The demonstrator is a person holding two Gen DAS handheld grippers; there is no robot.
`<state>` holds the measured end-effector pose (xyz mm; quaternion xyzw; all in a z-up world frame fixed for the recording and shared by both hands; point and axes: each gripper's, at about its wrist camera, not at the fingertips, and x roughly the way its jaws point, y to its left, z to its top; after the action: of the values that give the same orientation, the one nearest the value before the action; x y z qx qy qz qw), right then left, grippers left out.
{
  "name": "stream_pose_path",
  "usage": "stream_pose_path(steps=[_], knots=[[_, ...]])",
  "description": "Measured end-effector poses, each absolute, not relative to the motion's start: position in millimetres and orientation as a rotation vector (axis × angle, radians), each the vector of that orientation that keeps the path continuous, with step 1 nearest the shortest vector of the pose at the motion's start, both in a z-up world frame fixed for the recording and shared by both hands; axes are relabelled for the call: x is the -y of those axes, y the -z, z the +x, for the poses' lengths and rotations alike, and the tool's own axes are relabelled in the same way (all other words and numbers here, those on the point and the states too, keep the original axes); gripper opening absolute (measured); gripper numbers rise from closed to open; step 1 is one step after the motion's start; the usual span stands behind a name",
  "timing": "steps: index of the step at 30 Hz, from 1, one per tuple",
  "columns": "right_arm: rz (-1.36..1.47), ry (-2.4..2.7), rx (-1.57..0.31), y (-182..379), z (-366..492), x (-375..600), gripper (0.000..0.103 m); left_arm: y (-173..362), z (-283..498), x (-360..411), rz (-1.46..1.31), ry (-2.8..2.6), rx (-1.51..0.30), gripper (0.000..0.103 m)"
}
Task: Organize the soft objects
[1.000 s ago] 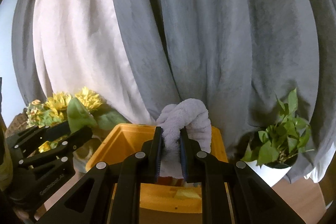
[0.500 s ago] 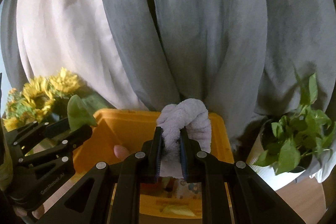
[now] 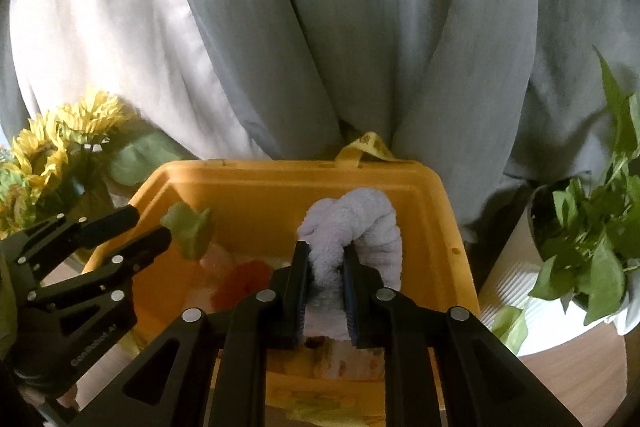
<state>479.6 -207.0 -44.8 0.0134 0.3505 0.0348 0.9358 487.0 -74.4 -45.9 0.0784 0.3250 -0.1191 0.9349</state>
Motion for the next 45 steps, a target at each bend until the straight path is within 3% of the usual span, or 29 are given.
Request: stream_pose_path(steps=[3,10,12,21,31,45], knots=[[0.012,-0.049,-0.701,41.8,474.0,206.2,0.043,39.8,476.6,70.7,0.154,0.224,-0.65,0.046],[0.005,-0.025,-0.651,23.2,445.6,203.8,0.055,21.8,443.2,58.0,0.114,0.171,-0.615,0.062],[0.009,-0.01,-0.628,15.3,430.1,203.1,0.065,13.4,426.0,53.2,0.106,0.149,-0.593,0.066],[0.037,0.041,-0.558,-16.8,354.7,195.4,0.082,-20.7,349.2,31.1,0.105,0.08,-0.504,0.088],[0.065,0.125,-0.517,-35.6,264.8,171.4,0.086,-38.8,271.9,1.6,0.101,0.098,-0.455,0.1],[0.083,0.194,-0.451,-53.0,169.7,157.4,0.091,-56.6,183.2,-10.0,0.109,0.126,-0.399,0.101]])
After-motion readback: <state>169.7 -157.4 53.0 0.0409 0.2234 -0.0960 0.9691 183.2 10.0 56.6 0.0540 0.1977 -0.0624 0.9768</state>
